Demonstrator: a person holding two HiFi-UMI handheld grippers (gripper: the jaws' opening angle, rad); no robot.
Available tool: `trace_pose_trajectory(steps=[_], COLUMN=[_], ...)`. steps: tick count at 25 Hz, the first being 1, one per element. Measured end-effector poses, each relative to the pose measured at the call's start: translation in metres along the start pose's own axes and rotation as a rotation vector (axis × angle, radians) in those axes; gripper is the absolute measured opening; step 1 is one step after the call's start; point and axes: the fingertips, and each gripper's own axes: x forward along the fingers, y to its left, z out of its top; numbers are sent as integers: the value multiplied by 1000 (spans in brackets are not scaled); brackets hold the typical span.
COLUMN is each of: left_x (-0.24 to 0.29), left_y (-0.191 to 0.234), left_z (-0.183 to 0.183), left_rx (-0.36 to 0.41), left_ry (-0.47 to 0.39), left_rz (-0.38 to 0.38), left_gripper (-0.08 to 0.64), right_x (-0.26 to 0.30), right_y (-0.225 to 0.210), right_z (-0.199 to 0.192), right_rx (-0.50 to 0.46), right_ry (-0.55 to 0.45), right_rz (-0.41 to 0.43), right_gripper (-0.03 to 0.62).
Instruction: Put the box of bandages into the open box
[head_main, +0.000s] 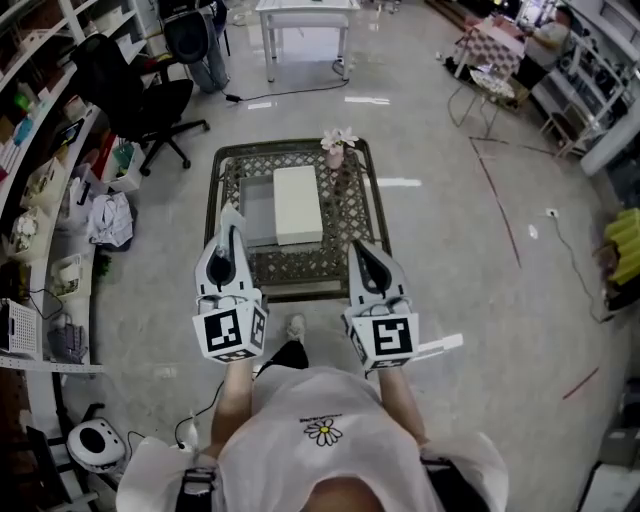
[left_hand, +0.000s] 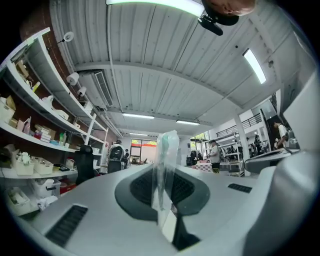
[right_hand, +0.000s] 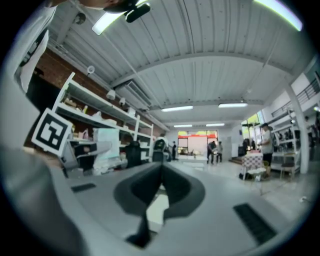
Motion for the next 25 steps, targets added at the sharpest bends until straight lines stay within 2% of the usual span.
trace_pose_trajectory(steps=[8, 15, 20, 25], left_x=[88, 136, 158, 172], left_y=[44, 82, 68, 70], left_z=[-13, -28, -31, -35], left_rx=[16, 12, 13, 43], left_ry=[13, 32, 66, 68], left_rz=[-33, -38, -45, -50], left_gripper=[40, 40, 40, 40], right_x=[105, 174, 195, 222], right_y=[-4, -2, -12, -14], right_z=[10, 7, 7, 0], right_rx=[-13, -42, -74, -9], right_ry=[-6, 28, 40, 25], right_rz=[-19, -20, 43, 73], right_gripper=[31, 31, 30, 29])
